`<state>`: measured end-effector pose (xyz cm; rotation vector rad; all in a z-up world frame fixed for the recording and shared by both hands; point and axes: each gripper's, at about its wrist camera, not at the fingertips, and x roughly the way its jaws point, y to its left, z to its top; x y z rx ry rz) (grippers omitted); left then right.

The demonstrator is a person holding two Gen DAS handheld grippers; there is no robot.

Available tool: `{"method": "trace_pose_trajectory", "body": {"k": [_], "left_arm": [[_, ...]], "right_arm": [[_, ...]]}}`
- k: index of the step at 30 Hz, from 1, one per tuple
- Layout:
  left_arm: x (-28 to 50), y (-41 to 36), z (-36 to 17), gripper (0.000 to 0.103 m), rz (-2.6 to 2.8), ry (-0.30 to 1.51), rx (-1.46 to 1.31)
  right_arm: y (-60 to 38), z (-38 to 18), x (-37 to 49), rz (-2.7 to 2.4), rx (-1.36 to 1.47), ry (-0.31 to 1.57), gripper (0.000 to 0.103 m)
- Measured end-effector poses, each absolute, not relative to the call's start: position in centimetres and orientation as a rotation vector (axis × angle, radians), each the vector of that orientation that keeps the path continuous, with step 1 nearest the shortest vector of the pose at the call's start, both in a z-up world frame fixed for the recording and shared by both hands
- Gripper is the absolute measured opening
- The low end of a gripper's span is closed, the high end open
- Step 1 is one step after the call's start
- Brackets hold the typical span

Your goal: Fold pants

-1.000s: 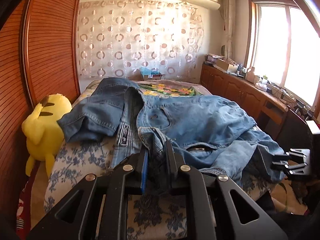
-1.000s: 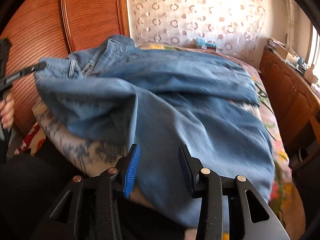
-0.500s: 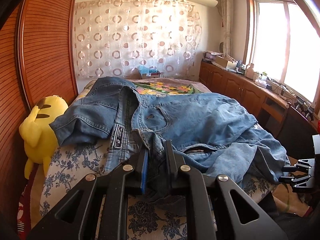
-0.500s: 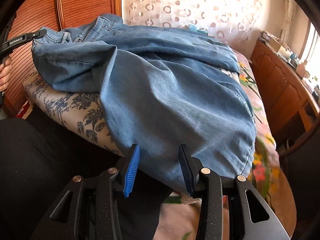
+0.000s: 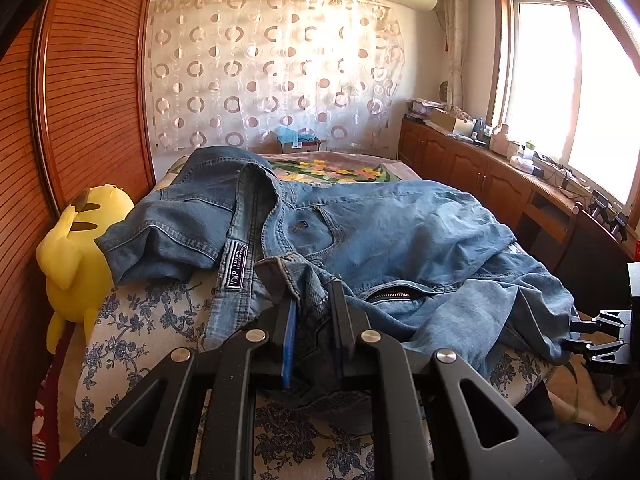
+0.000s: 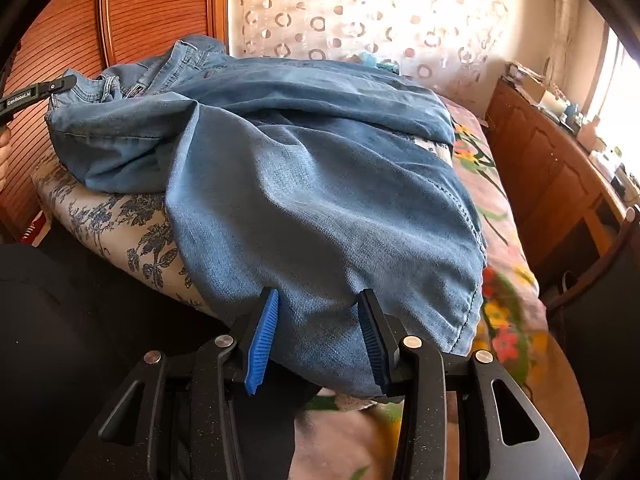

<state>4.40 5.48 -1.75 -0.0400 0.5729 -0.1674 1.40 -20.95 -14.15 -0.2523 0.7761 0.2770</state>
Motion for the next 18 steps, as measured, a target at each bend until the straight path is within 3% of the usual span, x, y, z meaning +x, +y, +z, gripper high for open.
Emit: {"method": "trace_pose_trajectory", "body": {"k": [2,5,10,18], "left_arm": [[4.3,5.5,-1.8,0.016,-0.169,0.572,-0.041],[4.3,5.4,-1.6,0.016,-0.174,0.569,-0.043],[4.1,5.6,-1.4,0.016,-0.171,0.561,-0.042],[4.2,6.8,0.2,0.015,-0.159,0.517,-0.081]], "right_arm": [[-20.8,-14.3,1.2,0.316,-0.232,0.781,0.020],[-20.8,-14.4,1.1,0.348,-0.241,0.777,0.005],[-21.2,-13.5,1.2,0.335,-0.231,0.760,0.001],[-22.9,-7.2,1.1,0.244,-0.215,0.564,0.001]]}}
